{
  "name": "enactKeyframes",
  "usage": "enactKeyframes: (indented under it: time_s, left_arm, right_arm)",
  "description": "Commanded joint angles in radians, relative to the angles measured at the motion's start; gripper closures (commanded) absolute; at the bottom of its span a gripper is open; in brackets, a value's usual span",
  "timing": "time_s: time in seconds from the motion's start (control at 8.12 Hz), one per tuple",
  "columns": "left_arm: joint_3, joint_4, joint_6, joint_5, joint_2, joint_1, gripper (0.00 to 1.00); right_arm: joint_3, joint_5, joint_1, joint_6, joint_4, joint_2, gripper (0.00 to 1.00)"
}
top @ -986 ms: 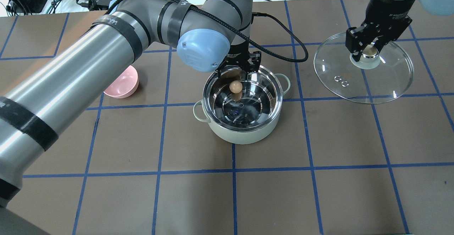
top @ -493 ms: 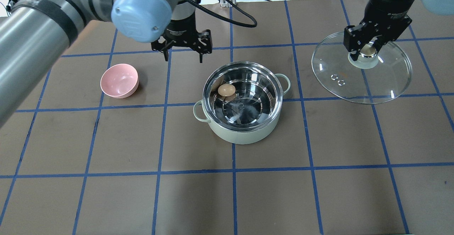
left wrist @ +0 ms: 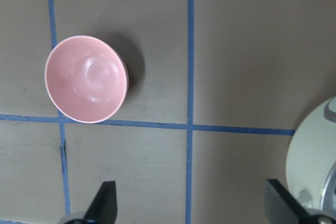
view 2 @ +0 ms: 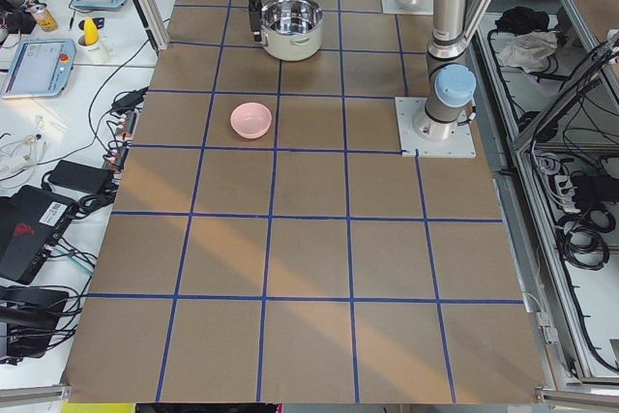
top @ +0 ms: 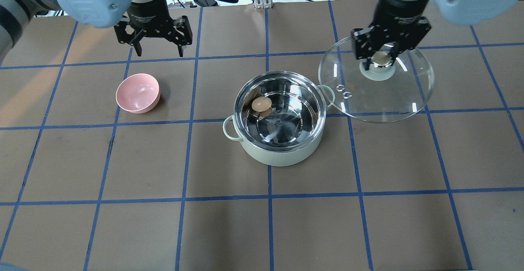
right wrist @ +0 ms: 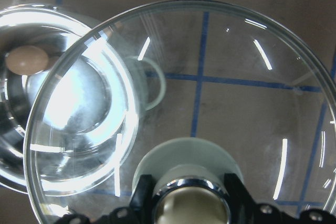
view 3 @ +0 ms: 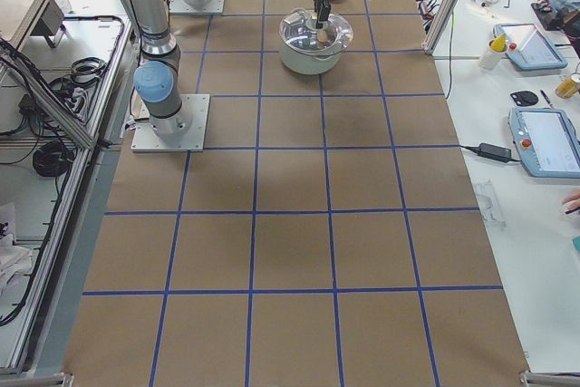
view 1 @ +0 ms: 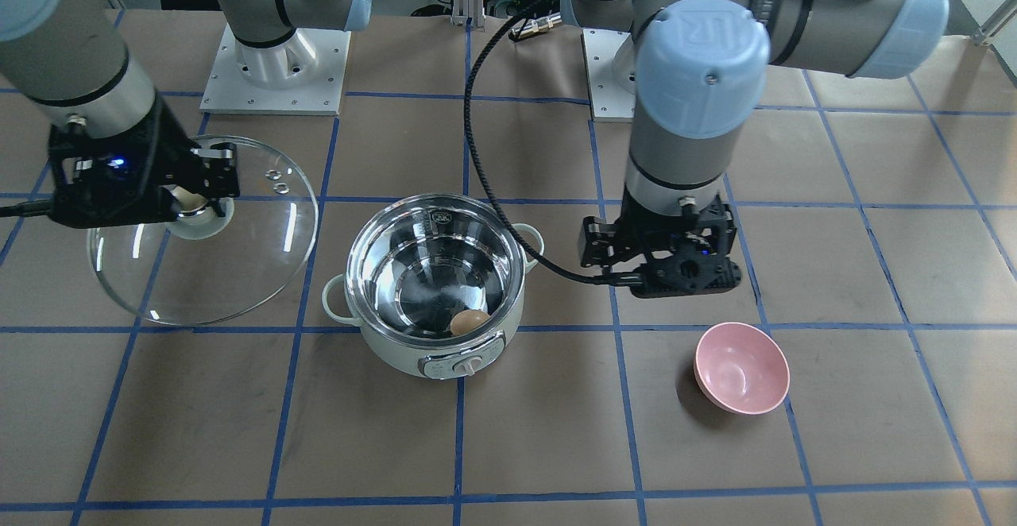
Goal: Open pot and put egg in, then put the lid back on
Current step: 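Lift the glass lid with the right gripper and carry it over the pot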
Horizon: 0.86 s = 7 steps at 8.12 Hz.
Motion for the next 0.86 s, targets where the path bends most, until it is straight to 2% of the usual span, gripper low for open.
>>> enactKeyframes:
  time_s: [0.0, 0.25, 0.74]
  left_arm:
    - [0.002, -0.001, 0.008, -0.001, 0.002, 0.067, 0.0]
    - [0.002, -0.003, 0.009, -0.001, 0.002, 0.088, 0.0]
    - [0.002, -0.003, 0.009, -0.027, 0.002, 0.088, 0.0]
  right_arm:
    - [-0.003, 0.118, 0.133, 0.196, -0.064, 0.056, 1.0]
    - [-0.003, 0.115, 0.208, 0.28, -0.144, 0.104, 1.0]
    - [0.026, 0.115, 0.225, 0.322, -0.213, 0.15, 1.0]
